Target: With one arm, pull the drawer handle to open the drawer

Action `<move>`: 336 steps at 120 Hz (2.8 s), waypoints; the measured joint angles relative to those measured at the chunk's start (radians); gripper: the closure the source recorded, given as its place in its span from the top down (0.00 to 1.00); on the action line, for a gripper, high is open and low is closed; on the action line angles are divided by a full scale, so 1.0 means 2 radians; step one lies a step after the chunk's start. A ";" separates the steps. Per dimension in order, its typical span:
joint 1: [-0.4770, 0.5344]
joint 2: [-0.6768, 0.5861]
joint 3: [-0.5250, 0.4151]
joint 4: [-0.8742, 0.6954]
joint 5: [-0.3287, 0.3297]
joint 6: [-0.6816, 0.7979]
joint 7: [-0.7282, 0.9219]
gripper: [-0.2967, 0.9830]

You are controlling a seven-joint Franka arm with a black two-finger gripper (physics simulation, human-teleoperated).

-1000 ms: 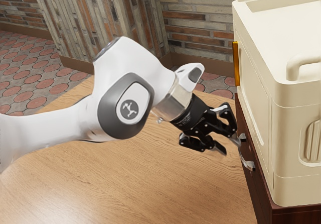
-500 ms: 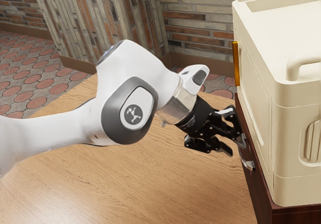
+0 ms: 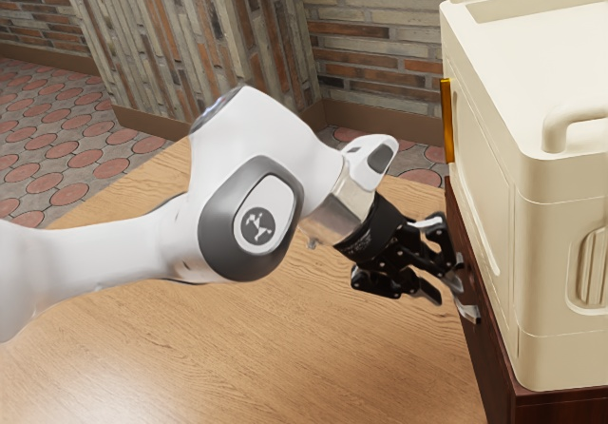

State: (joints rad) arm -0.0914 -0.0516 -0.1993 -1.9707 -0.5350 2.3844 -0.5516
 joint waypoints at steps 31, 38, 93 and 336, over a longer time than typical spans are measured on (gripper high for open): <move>0.001 -0.001 0.000 -0.006 0.001 -0.001 -0.006 0.26; 0.001 -0.003 0.000 -0.007 0.002 -0.003 -0.008 0.25; 0.006 -0.029 0.002 -0.029 0.005 -0.020 -0.016 0.23; 0.005 -0.121 0.055 -0.116 0.028 -0.040 -0.016 0.24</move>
State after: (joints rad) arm -0.0814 -0.2944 -0.0902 -2.2025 -0.4785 2.3037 -0.5838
